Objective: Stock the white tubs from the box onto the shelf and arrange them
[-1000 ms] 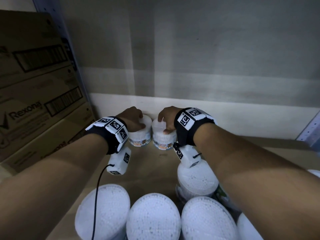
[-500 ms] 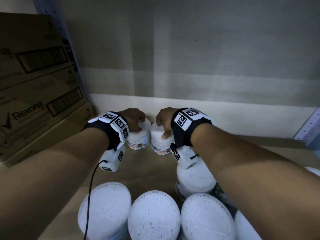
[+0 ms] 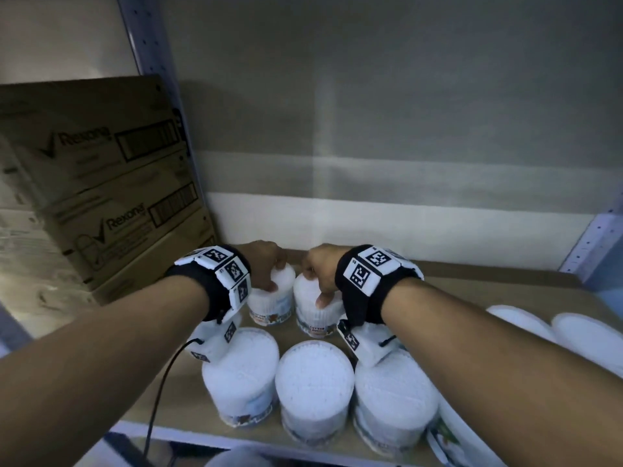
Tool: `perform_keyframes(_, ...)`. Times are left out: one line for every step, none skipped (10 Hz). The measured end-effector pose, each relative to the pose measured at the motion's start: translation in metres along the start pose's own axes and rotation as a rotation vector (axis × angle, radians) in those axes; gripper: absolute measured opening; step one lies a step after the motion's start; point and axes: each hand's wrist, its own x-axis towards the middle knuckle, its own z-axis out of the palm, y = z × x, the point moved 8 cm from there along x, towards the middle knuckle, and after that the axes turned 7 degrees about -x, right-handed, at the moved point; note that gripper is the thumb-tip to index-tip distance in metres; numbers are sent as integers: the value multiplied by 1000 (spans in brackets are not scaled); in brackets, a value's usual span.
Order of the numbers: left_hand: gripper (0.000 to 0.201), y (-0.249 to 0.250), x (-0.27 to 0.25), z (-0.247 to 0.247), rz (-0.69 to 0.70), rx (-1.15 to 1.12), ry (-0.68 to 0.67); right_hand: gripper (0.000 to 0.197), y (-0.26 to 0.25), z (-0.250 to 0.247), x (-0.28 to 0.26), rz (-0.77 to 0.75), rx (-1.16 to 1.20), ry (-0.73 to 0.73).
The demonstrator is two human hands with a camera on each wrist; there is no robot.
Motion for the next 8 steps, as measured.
perform_keyframes(51, 3, -17, 3, 1, 11, -2, 54, -14, 0, -27, -34, 24, -13)
perform_keyframes(50, 5, -31, 5, 5, 60, -4, 50, -26, -5, -52, -75, 70, 3)
perform_keyframes(49, 7, -42, 6, -7, 78, 4, 51, -33, -7, -73, -108, 109, -13)
perform_keyframes(47, 5, -47, 9, -14, 57, 7, 52, -35, -3, -82, -121, 182, -9)
perform_keyframes(46, 4, -51, 13, -37, 28, -5, 54, -37, -3, -93, -117, 226, -33)
perform_keyframes(47, 1, -53, 16, -46, 18, -21, 58, -36, -3, -99, -116, 266, -18)
perform_keyframes(45, 3, -60, 13, -49, -15, -38, 56, -36, -5, -112, -91, 317, -15)
perform_keyframes(40, 6, -64, 1, -47, -84, 3, 46, -30, -11, -118, -81, 384, 46)
